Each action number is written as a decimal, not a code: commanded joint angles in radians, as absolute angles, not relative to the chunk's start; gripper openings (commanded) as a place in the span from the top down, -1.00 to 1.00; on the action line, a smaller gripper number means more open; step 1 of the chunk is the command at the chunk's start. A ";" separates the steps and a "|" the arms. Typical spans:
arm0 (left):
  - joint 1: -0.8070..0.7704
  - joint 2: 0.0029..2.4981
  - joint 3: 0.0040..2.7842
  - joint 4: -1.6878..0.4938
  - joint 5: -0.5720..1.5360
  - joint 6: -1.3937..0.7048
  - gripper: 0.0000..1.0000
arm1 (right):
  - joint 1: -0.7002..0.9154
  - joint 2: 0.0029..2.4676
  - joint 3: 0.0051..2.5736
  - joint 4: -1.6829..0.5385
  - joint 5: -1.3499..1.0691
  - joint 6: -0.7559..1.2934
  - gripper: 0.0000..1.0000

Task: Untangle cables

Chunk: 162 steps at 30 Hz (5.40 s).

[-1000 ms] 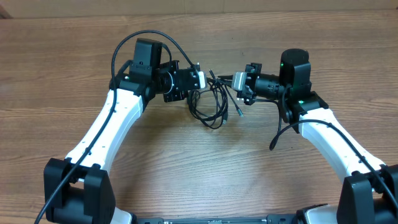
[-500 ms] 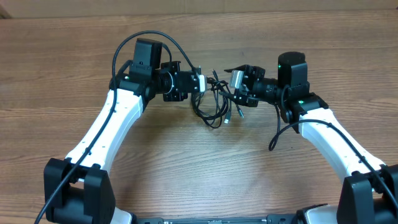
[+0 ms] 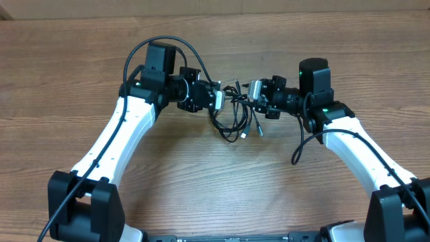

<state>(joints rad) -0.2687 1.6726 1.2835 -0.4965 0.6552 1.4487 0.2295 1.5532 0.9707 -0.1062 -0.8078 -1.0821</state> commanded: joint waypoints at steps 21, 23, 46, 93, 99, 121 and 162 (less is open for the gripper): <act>-0.273 1.680 1.291 -0.533 0.622 1.398 0.92 | 0.228 1.534 0.983 -0.105 -0.837 -1.117 0.92; -0.273 1.680 1.291 -0.572 0.621 1.398 0.91 | 0.228 1.534 0.983 -0.075 -0.879 -1.116 0.93; -0.276 1.680 1.291 -0.711 0.641 1.330 0.91 | 0.228 1.533 0.983 0.151 -1.013 -1.069 0.93; -0.287 1.681 1.291 -1.033 0.465 1.301 0.91 | 0.228 1.534 0.983 0.310 -0.386 -0.972 0.92; -0.287 1.681 1.291 -0.996 0.464 1.301 0.91 | 0.228 1.533 0.983 0.236 -0.416 -0.968 0.90; -0.287 1.681 1.291 -0.658 0.473 1.300 0.92 | 0.229 1.534 0.983 -0.128 -0.809 -0.972 -0.07; -0.345 1.910 1.291 -0.667 0.584 1.120 0.91 | 0.229 1.541 0.983 -0.385 -0.693 -0.200 -0.41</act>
<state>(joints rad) -0.3435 1.8996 1.2854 -0.6735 0.5896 1.1496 0.2295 1.5532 0.9703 -0.3843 -0.7559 -0.3035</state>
